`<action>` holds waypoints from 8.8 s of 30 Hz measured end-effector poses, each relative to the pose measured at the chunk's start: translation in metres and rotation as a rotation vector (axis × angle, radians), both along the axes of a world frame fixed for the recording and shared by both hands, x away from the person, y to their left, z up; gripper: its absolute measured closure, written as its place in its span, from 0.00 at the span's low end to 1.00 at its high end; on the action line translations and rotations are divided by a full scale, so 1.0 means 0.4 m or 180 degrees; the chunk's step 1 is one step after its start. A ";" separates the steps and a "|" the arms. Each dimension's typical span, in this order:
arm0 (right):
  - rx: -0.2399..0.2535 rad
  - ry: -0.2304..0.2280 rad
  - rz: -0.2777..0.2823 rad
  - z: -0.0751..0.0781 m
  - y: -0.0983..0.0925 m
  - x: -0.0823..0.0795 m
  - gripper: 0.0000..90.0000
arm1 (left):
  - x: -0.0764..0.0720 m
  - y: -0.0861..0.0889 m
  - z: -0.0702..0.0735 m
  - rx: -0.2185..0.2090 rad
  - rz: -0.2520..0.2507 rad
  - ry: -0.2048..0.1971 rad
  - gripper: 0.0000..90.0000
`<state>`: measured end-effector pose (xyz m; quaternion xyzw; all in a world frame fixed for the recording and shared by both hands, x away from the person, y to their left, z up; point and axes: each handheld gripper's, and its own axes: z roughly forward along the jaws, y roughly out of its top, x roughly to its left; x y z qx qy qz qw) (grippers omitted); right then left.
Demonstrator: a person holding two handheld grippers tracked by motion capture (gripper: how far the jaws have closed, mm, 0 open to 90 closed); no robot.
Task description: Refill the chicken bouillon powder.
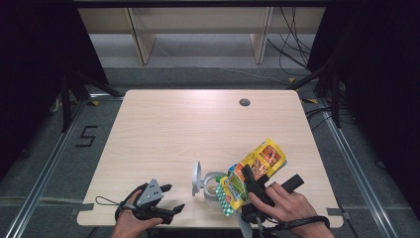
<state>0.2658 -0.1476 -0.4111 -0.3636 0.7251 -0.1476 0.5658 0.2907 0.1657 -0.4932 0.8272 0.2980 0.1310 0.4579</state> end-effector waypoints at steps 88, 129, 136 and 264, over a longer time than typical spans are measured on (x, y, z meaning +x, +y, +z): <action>0.0137 0.0536 -0.0322 0.036 0.020 0.014 0.68 | 0.002 -0.002 -0.005 -0.0027 -0.0004 -0.0005 0.24; -0.0138 0.0451 -0.0170 0.035 0.032 0.011 0.68 | 0.003 -0.001 -0.006 -0.0023 -0.0001 0.0009 0.24; -0.0173 0.0438 -0.0151 0.035 0.032 0.008 0.68 | 0.003 -0.002 -0.006 -0.0042 0.0014 0.0013 0.24; -0.0049 0.0493 0.0020 0.035 0.020 0.017 0.69 | 0.005 0.004 -0.001 0.0016 0.0017 -0.0020 0.24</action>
